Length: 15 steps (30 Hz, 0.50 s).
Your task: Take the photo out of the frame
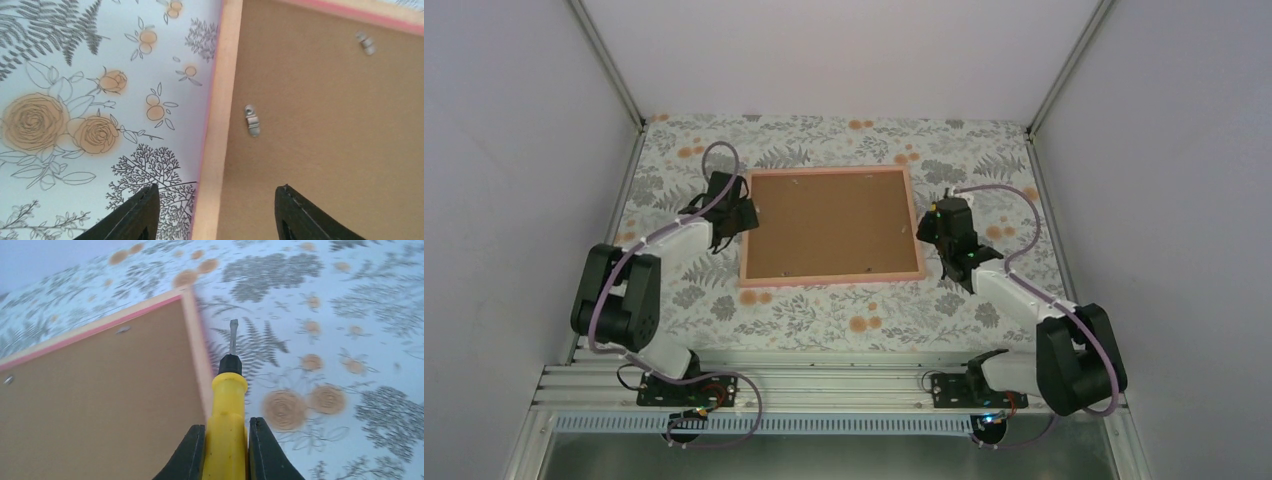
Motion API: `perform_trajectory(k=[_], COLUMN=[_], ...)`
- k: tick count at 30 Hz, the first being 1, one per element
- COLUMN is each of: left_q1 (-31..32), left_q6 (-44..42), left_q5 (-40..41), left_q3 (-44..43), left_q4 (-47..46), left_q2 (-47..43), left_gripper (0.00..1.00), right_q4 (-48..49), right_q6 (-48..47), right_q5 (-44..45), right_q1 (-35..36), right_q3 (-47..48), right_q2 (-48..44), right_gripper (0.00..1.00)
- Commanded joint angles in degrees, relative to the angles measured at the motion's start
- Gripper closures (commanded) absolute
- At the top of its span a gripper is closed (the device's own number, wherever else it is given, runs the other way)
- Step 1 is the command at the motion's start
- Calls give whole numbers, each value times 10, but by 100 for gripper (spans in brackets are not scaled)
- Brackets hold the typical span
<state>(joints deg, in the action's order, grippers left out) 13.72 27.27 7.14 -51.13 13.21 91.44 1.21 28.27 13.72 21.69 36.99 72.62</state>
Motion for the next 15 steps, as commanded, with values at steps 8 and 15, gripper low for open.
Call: perform_trajectory(k=[8, 15], left_q1=[-1, 1], left_q6=[25, 70], left_q5=[-49, -119], left_q3=[101, 204], left_q4=[21, -1], left_q2=[-163, -240], left_gripper=[24, 14], right_q4=[47, -3], right_q6=[165, 240], right_q5=[124, 152], right_q1=[-59, -64], right_q3=[-34, -20], right_q2=[49, 107], right_gripper=[96, 90])
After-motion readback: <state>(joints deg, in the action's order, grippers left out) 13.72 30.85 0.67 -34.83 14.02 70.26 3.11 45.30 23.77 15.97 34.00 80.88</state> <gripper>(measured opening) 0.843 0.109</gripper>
